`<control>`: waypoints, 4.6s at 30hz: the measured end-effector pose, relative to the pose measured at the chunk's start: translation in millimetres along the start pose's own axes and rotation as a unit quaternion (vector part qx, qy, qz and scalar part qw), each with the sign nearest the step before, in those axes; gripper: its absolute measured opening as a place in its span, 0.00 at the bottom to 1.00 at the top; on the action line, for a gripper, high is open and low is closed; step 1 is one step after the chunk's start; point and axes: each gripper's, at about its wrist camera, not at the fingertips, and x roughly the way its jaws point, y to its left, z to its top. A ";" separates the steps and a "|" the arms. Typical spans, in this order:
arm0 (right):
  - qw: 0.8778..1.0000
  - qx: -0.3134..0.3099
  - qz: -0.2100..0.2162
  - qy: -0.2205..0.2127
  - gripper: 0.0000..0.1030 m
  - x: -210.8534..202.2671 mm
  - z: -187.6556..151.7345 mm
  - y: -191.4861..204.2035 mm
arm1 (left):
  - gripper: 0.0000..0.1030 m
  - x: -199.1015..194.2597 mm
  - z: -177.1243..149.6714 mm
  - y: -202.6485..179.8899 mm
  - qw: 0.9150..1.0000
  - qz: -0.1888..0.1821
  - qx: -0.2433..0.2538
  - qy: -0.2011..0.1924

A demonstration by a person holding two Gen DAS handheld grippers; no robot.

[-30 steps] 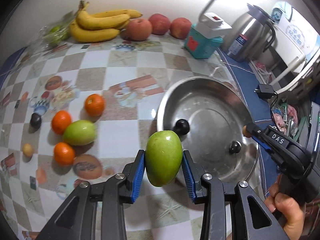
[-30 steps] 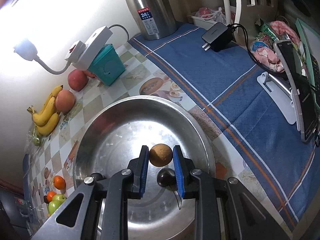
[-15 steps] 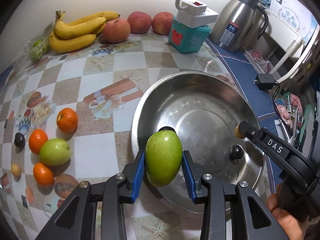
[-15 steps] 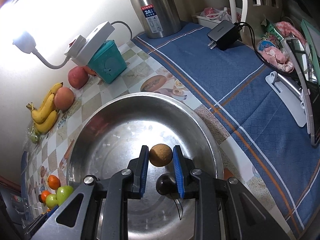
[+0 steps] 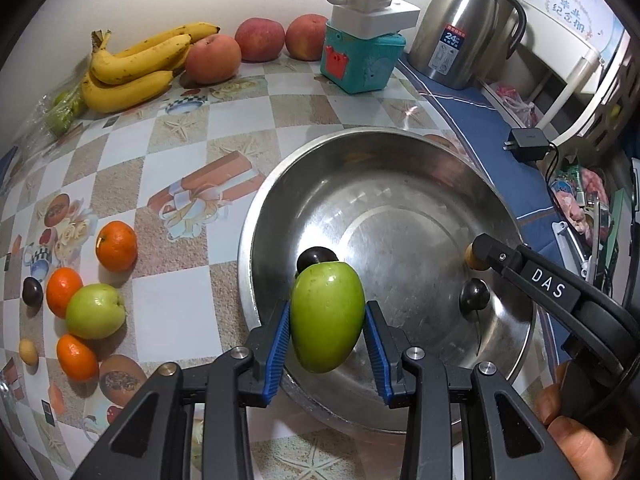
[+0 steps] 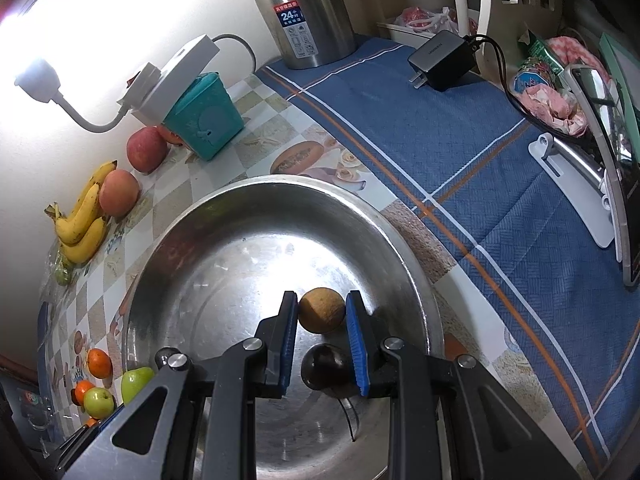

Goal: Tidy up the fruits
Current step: 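Carry the mango into the tray and open the left gripper while the right gripper carries the kiwi, then lower the kiwi into the tray and open the right gripper, then withdraw both open grippers from the tray back toward the loose fruit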

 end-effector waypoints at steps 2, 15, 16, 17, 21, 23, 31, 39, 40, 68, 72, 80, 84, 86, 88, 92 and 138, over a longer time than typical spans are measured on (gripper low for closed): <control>1.000 0.001 0.000 0.000 0.25 0.1 0.0 -0.5 | 0.38 0.8 -0.4 -0.5 1.000 -0.001 0.000 0.001; 1.000 -0.001 -0.001 -0.002 0.25 -1.2 -0.1 0.0 | 0.40 -4.6 0.4 -4.1 1.000 -0.004 0.006 -0.006; 1.000 -0.001 -0.001 -0.002 0.25 -1.6 0.0 0.1 | 0.40 -5.3 0.6 -4.6 1.000 -0.004 0.006 -0.006; 1.000 -0.001 -0.001 -0.003 0.25 -2.2 0.2 0.2 | 0.40 -6.2 0.8 -4.8 1.000 -0.004 0.007 -0.007; 1.000 -0.001 0.003 -0.008 0.25 -5.8 1.0 0.9 | 0.45 -11.6 2.1 -5.3 1.000 -0.006 0.005 -0.008; 1.000 -0.001 0.003 -0.009 0.25 -6.6 1.6 1.1 | 0.49 -14.9 3.0 -5.2 1.000 -0.007 0.004 -0.008; 1.000 0.000 0.004 -0.004 0.25 -4.0 1.0 0.0 | 0.60 -24.8 7.2 7.2 1.000 0.006 -0.024 -0.010; 1.000 0.000 0.006 -0.005 0.25 -4.7 1.0 0.7 | 0.69 -30.9 9.4 39.2 0.995 0.035 -0.090 0.000; 1.000 0.000 0.006 -0.005 0.25 -4.8 0.7 1.0 | 0.74 -31.3 8.8 44.8 0.994 0.043 -0.102 0.003; 0.995 -0.095 -0.012 -0.001 0.78 -16.9 -6.5 41.8 | 1.00 -42.4 -10.5 115.0 0.965 0.092 -0.242 0.040; 0.994 -0.109 -0.015 0.007 0.78 -17.8 -11.0 47.9 | 1.00 -43.5 -12.6 121.1 0.964 0.083 -0.251 0.043; 0.992 -0.129 -0.009 0.015 0.81 -20.8 -18.6 58.2 | 1.00 -45.1 -15.9 123.9 0.965 0.097 -0.240 0.049; 0.990 -0.139 -0.013 0.011 0.93 -21.7 -21.8 61.4 | 1.00 -48.9 -16.2 125.0 0.965 0.104 -0.236 0.043; 0.989 -0.143 -0.015 0.013 0.95 -20.7 -23.4 63.1 | 1.00 -50.2 -16.4 126.2 0.965 0.106 -0.235 0.041; 0.989 -0.146 -0.021 0.017 1.00 -19.1 -24.5 64.1 | 1.00 -51.2 -16.2 127.1 0.965 0.108 -0.235 0.040; 0.989 -0.147 -0.029 0.018 1.00 -18.1 -25.4 64.3 | 1.00 -53.0 -14.4 125.9 0.967 0.105 -0.227 0.037; 0.952 -0.254 0.125 0.112 1.00 -28.2 -107.0 199.6 | 1.00 -119.0 -40.8 281.3 0.957 0.163 -0.240 0.005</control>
